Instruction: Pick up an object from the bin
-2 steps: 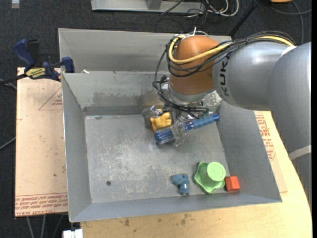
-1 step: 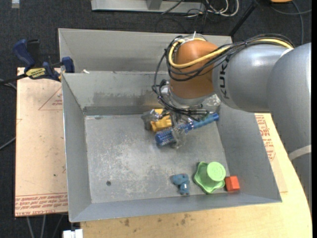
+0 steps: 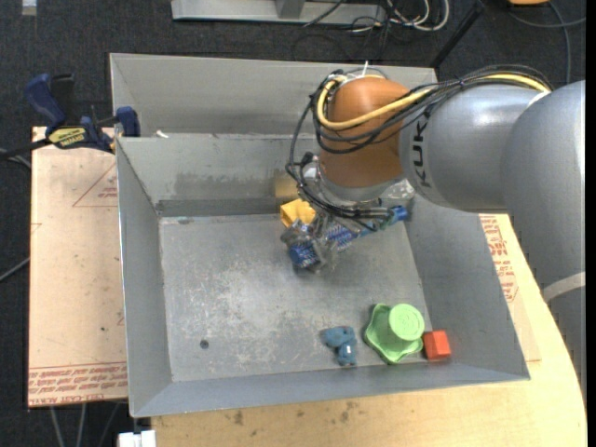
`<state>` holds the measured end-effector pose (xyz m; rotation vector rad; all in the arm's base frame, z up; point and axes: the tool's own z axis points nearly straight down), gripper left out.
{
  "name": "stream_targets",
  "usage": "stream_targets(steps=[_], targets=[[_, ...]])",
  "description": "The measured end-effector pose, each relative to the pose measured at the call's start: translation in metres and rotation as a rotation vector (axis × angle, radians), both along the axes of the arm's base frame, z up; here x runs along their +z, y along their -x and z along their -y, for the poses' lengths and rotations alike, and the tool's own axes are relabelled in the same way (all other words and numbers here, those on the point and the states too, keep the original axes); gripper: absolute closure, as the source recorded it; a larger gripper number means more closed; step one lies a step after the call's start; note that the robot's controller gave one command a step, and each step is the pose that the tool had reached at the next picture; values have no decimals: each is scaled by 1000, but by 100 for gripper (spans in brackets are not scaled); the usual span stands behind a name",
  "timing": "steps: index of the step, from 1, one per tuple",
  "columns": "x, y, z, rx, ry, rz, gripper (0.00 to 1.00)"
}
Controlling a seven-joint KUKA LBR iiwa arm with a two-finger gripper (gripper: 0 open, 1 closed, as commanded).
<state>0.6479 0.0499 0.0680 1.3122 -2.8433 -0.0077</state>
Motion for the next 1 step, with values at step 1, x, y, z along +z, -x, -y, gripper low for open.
stream_targets(steps=[1], targets=[[141,-8,-9,9,-3,22,100]])
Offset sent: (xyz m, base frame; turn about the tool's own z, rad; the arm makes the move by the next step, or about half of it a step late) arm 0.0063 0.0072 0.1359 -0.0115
